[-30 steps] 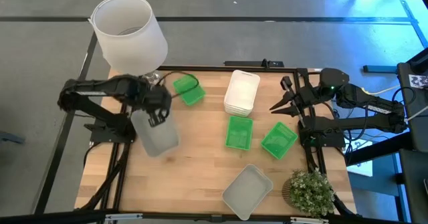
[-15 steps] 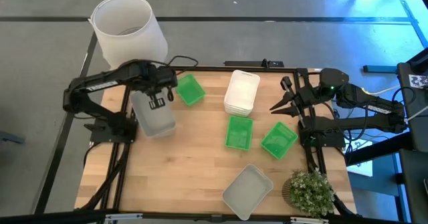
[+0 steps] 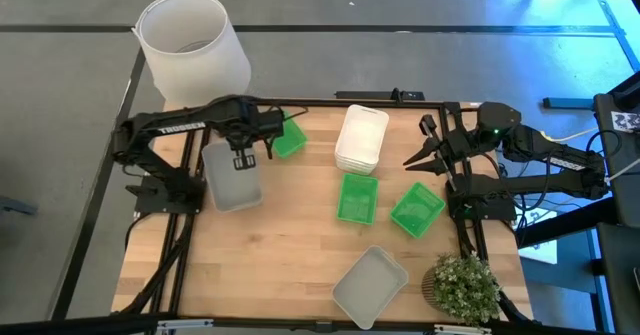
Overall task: Stack baskets by color
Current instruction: Stack the bottom left gray bin on top of the top left gray bin
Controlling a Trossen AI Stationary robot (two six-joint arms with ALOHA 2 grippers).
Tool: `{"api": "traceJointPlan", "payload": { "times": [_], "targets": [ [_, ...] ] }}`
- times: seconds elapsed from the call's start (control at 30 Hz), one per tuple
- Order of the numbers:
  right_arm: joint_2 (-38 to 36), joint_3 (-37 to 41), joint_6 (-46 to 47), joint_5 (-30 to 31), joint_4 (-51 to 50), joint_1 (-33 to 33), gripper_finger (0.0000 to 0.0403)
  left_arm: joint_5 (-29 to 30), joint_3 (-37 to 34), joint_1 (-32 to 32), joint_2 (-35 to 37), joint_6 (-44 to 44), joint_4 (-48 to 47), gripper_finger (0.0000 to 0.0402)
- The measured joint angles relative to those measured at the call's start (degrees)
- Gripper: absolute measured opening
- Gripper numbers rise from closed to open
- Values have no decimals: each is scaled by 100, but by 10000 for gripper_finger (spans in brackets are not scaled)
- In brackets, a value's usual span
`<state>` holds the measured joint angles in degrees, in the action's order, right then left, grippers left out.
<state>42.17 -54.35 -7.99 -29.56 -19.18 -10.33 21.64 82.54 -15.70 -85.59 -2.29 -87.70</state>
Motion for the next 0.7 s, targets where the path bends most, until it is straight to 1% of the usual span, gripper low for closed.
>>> {"api": "traceJointPlan", "payload": {
  "times": [0.2,0.47,0.7],
  "targets": [
    [0,2,2,0,0,-1,48,-379,0,73,-34,-17,557,0],
    [-2,2,17,-2,0,-1,48,-1023,0,120,-34,-18,594,0],
    [-2,1,20,-2,-1,-1,48,-1099,0,125,-34,-48,791,2]
  ]
}}
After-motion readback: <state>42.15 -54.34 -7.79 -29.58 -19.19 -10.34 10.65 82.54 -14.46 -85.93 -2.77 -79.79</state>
